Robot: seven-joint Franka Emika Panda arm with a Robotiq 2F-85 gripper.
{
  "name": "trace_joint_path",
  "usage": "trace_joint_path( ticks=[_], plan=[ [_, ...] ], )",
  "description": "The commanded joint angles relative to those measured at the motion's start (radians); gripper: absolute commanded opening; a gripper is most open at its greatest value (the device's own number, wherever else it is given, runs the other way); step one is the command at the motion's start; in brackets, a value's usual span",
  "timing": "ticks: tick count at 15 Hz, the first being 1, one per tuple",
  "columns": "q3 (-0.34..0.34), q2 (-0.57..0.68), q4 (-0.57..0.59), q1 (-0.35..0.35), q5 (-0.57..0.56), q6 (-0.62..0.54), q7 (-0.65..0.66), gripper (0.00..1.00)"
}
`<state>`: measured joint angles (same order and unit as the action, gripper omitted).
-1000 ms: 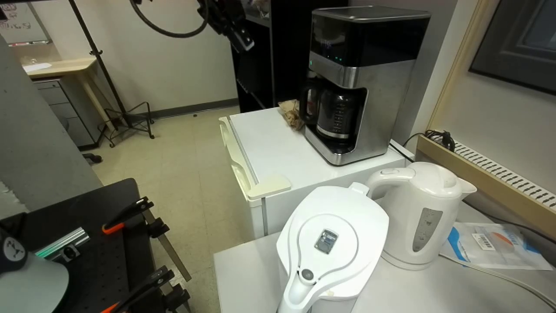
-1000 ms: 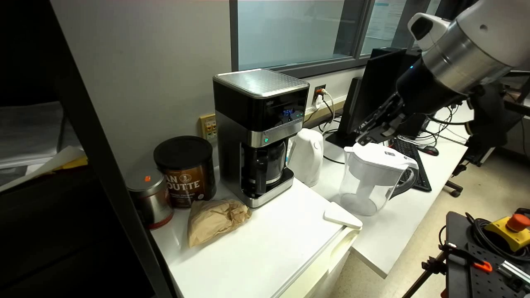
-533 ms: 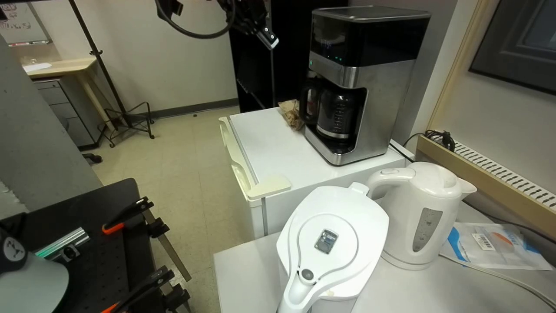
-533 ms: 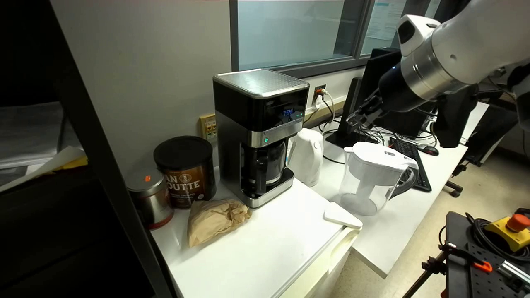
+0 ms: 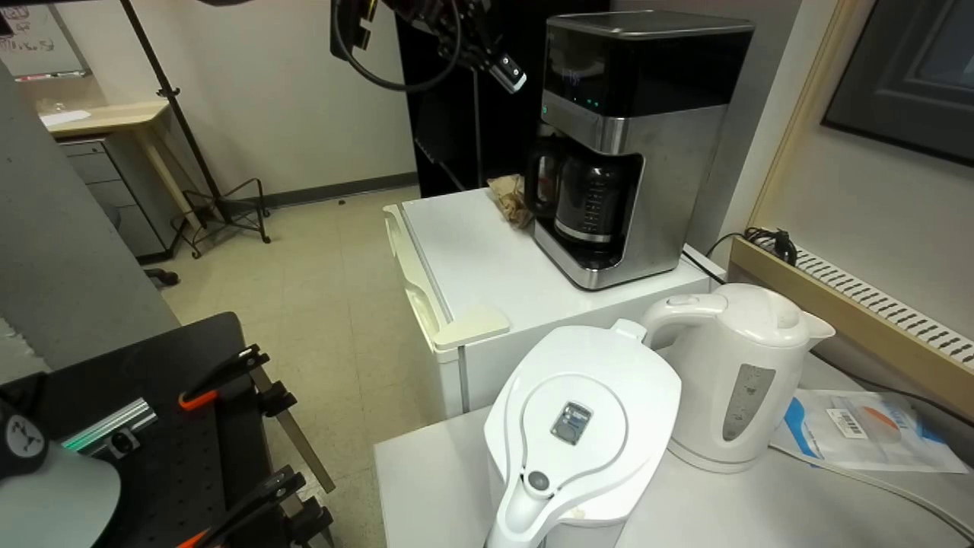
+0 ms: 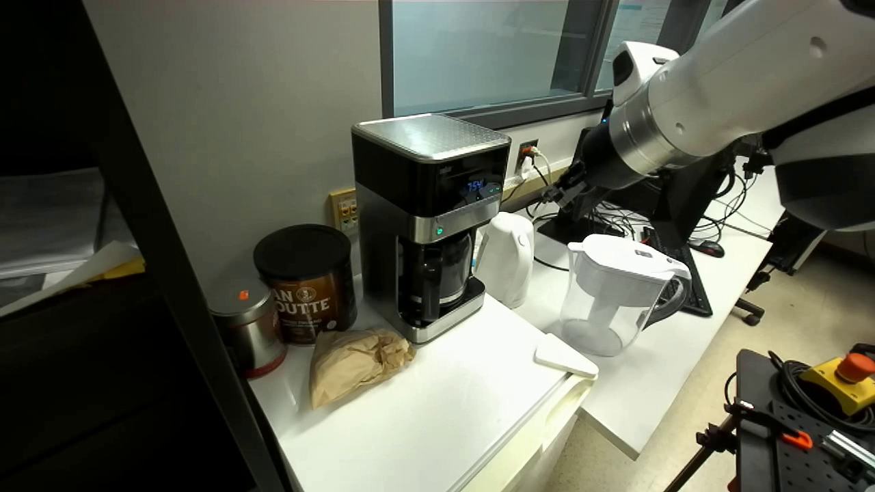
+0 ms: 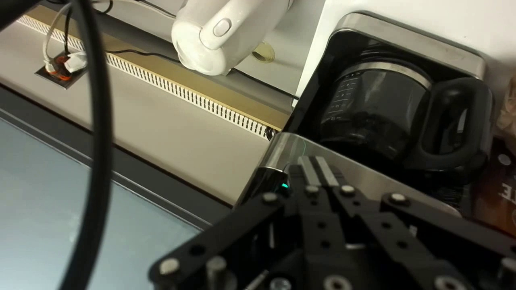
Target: Press the coffee maker
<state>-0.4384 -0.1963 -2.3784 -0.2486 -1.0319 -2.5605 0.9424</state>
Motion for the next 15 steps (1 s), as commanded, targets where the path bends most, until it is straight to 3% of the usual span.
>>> trace_joint_path(
  ticks=[1,3,4,7,15],
  plan=[
    [-0.019,0.098,0.086,-0.021,-0.081,0.029,0.087,0.0],
    [-0.017,0.136,0.116,-0.023,-0.112,0.04,0.12,0.0],
    [0.105,0.161,0.134,0.103,-0.14,0.061,0.14,0.0],
    [0.18,0.209,0.176,0.172,-0.171,0.078,0.177,0.0],
    [0.303,0.3,0.255,0.276,-0.175,0.097,0.206,0.0]
  ],
)
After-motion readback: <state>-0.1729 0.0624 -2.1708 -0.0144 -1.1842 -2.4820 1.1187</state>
